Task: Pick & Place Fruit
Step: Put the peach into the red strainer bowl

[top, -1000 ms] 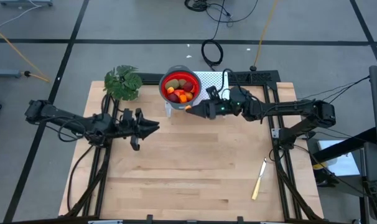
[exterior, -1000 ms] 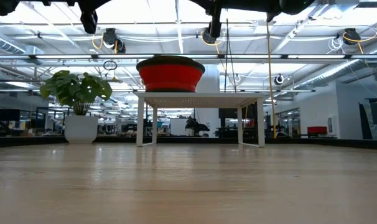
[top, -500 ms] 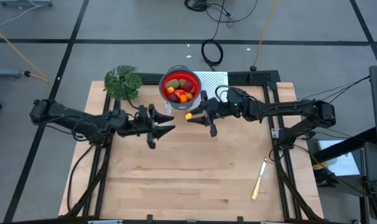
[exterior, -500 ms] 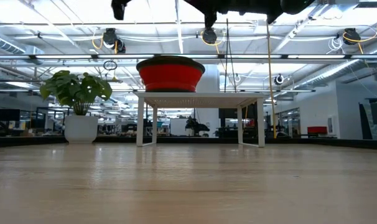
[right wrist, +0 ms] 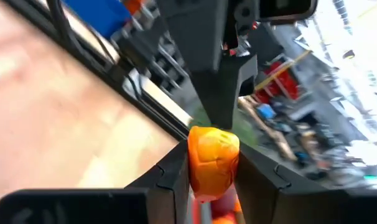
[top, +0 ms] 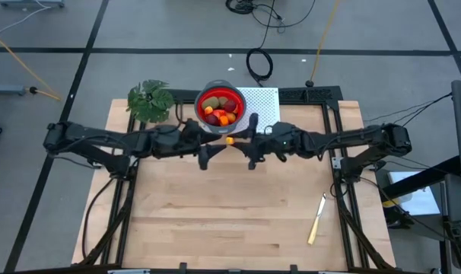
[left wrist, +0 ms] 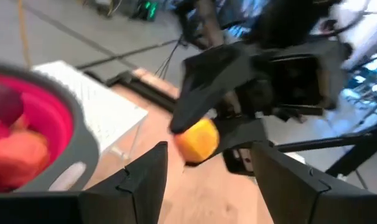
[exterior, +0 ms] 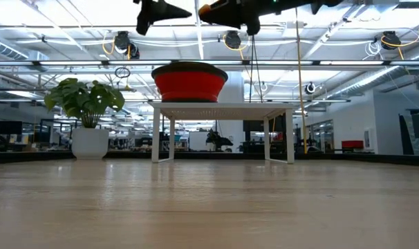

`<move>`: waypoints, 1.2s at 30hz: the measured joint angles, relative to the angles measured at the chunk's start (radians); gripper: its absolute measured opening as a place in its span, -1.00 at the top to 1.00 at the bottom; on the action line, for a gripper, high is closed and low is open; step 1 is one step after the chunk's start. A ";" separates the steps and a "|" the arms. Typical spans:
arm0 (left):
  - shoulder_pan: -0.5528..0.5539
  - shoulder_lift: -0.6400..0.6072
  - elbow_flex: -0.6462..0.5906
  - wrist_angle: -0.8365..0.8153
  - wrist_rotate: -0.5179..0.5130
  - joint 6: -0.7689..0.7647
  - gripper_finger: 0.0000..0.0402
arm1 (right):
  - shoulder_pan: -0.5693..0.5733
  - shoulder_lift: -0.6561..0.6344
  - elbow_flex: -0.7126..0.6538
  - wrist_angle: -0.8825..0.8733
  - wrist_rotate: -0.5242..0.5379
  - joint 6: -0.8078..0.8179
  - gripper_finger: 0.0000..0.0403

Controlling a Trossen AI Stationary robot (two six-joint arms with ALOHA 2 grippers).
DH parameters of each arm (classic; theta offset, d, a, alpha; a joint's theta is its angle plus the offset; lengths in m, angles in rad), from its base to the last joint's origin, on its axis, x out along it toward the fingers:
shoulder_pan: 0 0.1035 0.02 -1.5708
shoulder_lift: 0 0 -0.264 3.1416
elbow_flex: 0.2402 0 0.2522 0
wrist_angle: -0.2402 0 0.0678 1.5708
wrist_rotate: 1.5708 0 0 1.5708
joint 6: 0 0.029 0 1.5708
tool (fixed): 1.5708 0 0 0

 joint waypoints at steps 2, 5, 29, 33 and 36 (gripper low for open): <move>0.012 0.020 0.013 -0.012 0.000 -0.028 -0.16 | 0.018 0.000 0.000 -0.005 0.065 -0.068 0.52; 0.035 0.044 0.022 -0.015 0.047 -0.051 -0.16 | 0.044 0.000 0.000 -0.012 0.128 -0.158 0.52; 0.067 0.196 0.047 0.116 0.114 -0.156 -0.16 | 0.121 -0.001 0.000 -0.072 0.259 -0.260 0.52; 0.067 0.208 0.047 0.128 0.120 -0.156 -0.16 | 0.121 -0.001 0.000 -0.077 0.281 -0.260 0.52; 0.067 0.208 0.046 0.150 0.120 -0.156 -0.16 | 0.121 0.000 0.000 -0.090 0.281 -0.260 0.52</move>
